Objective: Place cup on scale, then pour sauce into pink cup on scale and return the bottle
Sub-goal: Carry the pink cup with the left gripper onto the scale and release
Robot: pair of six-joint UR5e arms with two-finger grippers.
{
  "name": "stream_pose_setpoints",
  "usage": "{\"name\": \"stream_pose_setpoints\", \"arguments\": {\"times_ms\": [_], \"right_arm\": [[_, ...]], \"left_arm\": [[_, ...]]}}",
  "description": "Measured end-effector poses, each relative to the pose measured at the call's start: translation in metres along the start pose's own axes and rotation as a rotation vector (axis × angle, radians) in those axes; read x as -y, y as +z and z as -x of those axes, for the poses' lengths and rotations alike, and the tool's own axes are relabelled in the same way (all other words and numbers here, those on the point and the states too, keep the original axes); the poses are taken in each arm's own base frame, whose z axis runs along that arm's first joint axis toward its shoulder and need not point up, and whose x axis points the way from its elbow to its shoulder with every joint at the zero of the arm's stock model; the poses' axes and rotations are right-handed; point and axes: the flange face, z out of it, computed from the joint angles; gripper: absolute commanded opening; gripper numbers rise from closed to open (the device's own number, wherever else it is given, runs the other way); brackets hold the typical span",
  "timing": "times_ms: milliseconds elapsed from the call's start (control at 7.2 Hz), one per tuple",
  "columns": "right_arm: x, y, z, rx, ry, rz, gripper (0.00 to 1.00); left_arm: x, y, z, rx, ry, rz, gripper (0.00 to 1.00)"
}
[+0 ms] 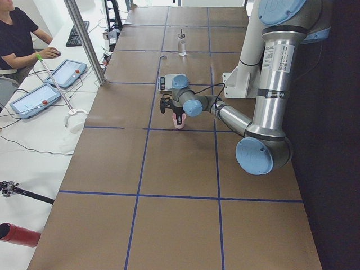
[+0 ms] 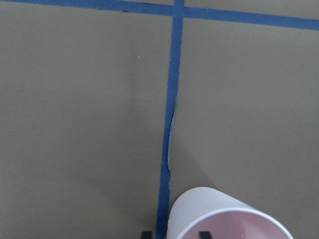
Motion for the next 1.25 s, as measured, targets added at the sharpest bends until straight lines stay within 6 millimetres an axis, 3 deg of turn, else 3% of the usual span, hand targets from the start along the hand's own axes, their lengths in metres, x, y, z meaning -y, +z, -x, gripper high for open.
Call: {"name": "stream_pose_setpoints", "arguments": {"times_ms": [278, 417, 556, 694, 1111, 1250], "right_arm": [[0.003, 0.0, 0.002, 0.004, 0.001, 0.004, 1.0], [0.004, 0.0, 0.003, 0.006, 0.002, 0.004, 1.0], [0.003, 0.0, 0.003, 0.006, 0.0, 0.003, 1.0], [0.002, 0.0, 0.004, 0.005, -0.003, 0.0, 1.0], [0.002, -0.002, 0.005, 0.005, -0.006, -0.003, 1.0], [0.003, -0.002, 0.006, 0.005, -0.006, -0.003, 1.0]], "left_arm": [[0.008, -0.041, -0.023, -0.035, -0.047, -0.03, 0.0], [0.024, -0.068, -0.054, -0.035, -0.075, -0.048, 0.0], [0.039, -0.089, -0.096, -0.031, -0.124, -0.051, 0.0], [0.046, -0.097, -0.14, -0.039, -0.204, -0.044, 0.0], [0.038, -0.068, -0.295, -0.051, -0.424, 0.009, 0.0], [0.026, -0.05, -0.329, -0.04, -0.446, 0.011, 0.0]]}}
